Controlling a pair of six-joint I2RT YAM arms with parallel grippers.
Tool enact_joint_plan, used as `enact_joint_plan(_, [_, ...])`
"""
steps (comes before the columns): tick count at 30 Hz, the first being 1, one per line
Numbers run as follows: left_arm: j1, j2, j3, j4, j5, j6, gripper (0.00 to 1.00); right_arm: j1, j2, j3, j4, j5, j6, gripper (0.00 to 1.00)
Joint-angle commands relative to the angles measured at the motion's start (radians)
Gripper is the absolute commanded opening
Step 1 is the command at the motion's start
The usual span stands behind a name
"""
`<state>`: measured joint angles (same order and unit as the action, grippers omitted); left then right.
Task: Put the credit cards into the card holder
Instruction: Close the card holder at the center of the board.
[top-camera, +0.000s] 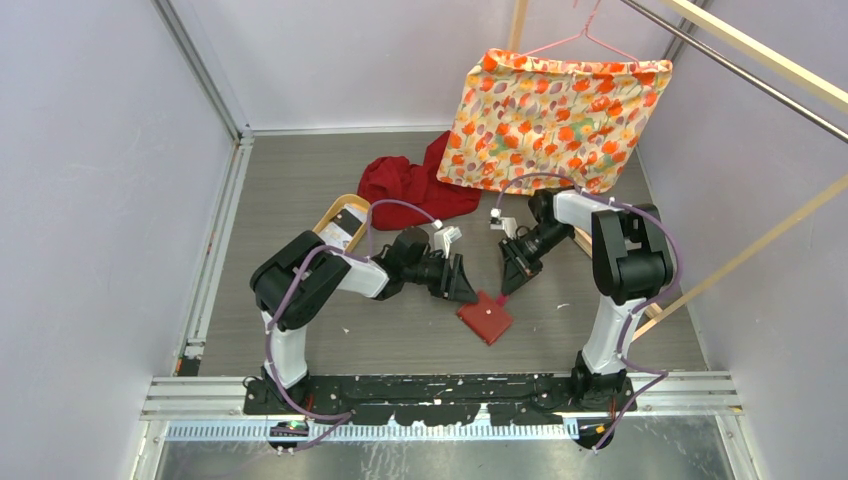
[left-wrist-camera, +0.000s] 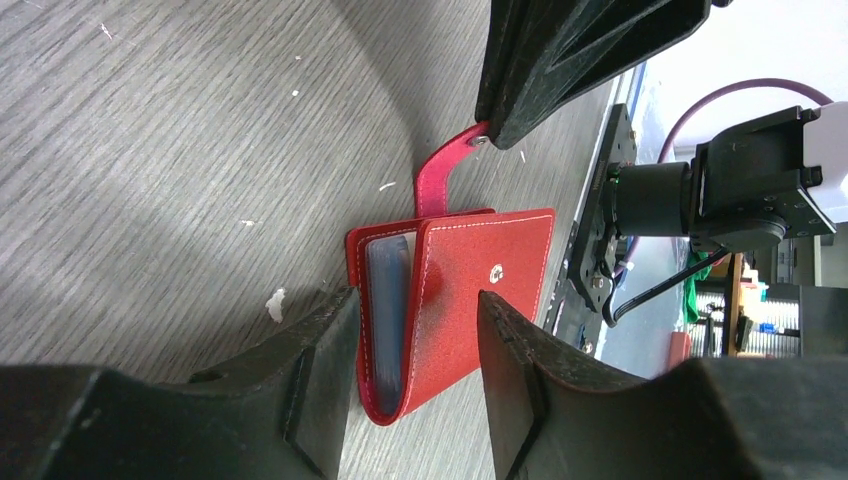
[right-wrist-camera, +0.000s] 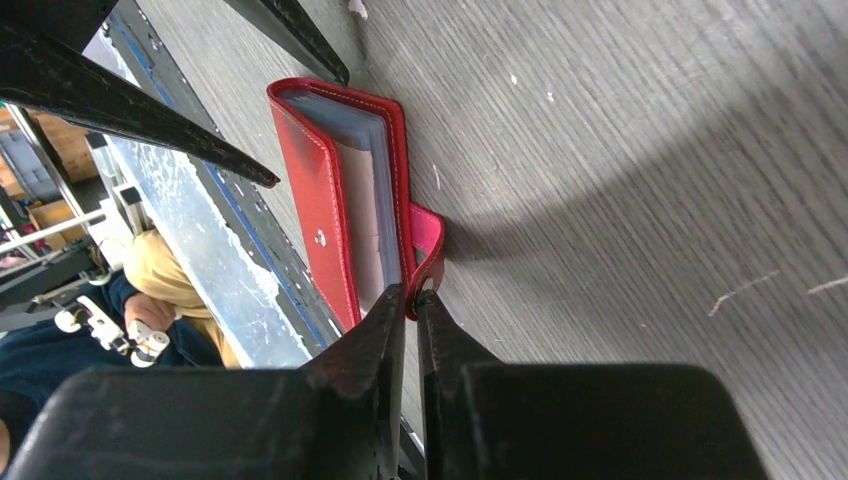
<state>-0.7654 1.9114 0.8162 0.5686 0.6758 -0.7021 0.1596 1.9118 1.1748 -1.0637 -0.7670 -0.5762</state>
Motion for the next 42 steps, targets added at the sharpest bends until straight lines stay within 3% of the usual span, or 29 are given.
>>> enact_joint_plan(1, [0.001, 0.008, 0.034, 0.031, 0.024, -0.006, 0.48, 0.011, -0.015, 0.026, -0.011, 0.012, -0.022, 0.11])
enact_joint_plan(6, [0.0, 0.007, 0.032, 0.03, 0.023, -0.01, 0.46, 0.017, -0.036, 0.018, 0.003, 0.03, -0.021, 0.05])
enact_joint_plan(12, [0.0, 0.0, 0.009, 0.05, 0.015, -0.039, 0.41, 0.043, -0.08, 0.016, -0.041, -0.002, -0.093, 0.04])
enact_joint_plan(18, [-0.005, -0.003, -0.015, 0.072, -0.01, -0.069, 0.31, 0.091, -0.118, 0.008, 0.013, 0.018, -0.05, 0.03])
enact_joint_plan(33, [-0.026, -0.021, -0.068, 0.075, -0.114, -0.134, 0.23, 0.229, -0.219, -0.038, 0.077, 0.157, 0.02, 0.01])
enact_joint_plan(42, [-0.035, -0.023, -0.107, 0.129, -0.161, -0.186, 0.18, 0.31, -0.188, -0.047, 0.085, 0.206, 0.023, 0.01])
